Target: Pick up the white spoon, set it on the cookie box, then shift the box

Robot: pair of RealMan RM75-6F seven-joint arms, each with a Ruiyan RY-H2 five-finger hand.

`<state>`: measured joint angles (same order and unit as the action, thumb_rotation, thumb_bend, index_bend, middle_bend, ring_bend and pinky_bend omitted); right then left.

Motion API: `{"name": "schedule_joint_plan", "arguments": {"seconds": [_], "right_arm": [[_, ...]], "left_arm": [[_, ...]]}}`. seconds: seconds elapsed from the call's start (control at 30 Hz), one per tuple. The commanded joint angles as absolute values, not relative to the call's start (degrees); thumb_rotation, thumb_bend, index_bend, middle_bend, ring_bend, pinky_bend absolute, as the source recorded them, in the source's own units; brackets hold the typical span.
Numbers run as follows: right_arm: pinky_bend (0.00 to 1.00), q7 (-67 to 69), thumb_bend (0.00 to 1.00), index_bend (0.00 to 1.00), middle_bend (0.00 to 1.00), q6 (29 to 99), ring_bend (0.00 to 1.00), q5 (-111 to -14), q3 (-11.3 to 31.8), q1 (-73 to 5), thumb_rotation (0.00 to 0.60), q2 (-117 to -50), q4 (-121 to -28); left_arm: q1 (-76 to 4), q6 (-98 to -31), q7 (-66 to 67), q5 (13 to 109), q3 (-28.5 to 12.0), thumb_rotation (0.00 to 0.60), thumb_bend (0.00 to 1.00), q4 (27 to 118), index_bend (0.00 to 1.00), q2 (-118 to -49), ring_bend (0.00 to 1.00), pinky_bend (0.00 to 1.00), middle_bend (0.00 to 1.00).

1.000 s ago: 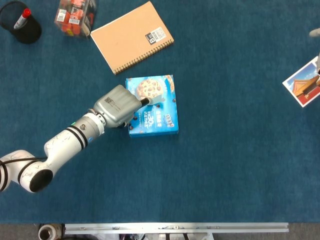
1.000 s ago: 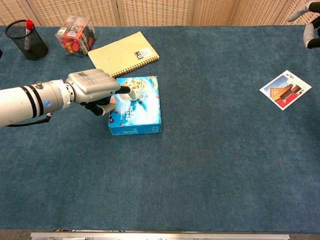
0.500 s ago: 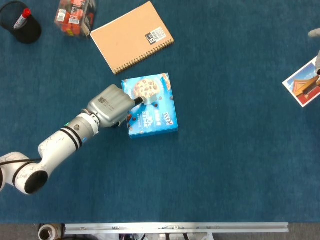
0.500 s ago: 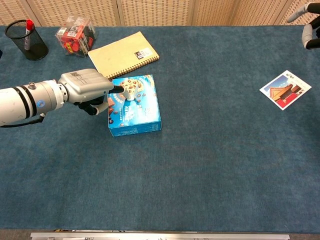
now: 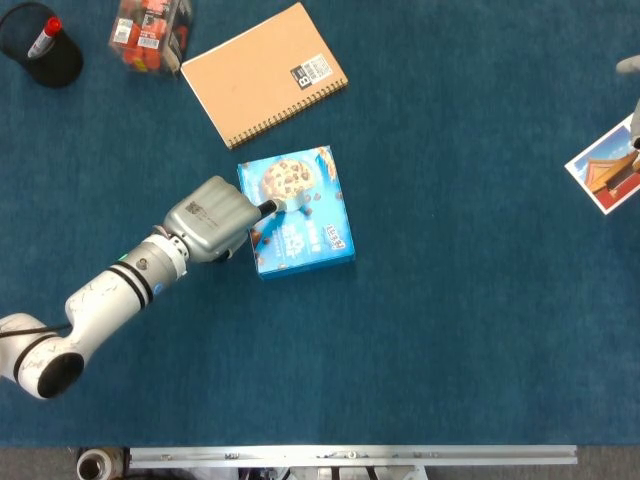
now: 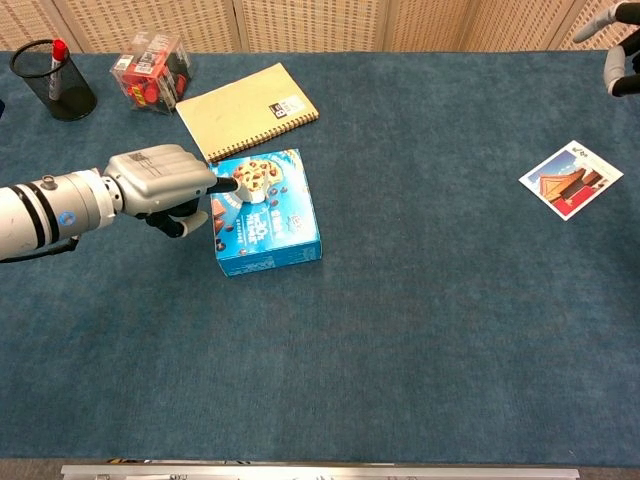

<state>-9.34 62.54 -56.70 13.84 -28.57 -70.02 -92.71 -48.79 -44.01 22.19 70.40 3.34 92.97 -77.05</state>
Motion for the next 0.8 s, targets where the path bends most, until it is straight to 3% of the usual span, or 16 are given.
{"name": "schedule_joint_plan", "arguments": {"seconds": [0.03, 0.4, 0.8], "right_arm": [[1.00, -9.3, 0.69, 0.30, 0.78, 62.6, 0.92, -56.7, 13.8, -28.5, 0.600, -70.0, -92.7], [1.00, -8.7, 0.69, 0.30, 0.78, 62.6, 0.93, -56.8, 14.0, -28.3, 0.600, -69.8, -92.2], [1.00, -7.6, 0.68, 0.30, 0.78, 63.5, 0.92, -57.1, 14.3, -27.6, 0.600, -69.4, -92.2]], "left_arm": [[-47.3, -45.5, 21.0, 72.9, 4.3, 0.600, 0.80, 92.2, 0.18, -77.2, 1.00, 1.00, 1.00], [-46.9, -47.2, 18.7, 72.7, 1.4, 0.600, 0.80, 95.1, 0.17, -73.6, 1.00, 1.00, 1.00], [-44.8, -50.1, 17.5, 74.4, 0.9, 0.600, 0.80, 96.8, 0.16, -71.0, 1.00, 1.00, 1.00]]}}
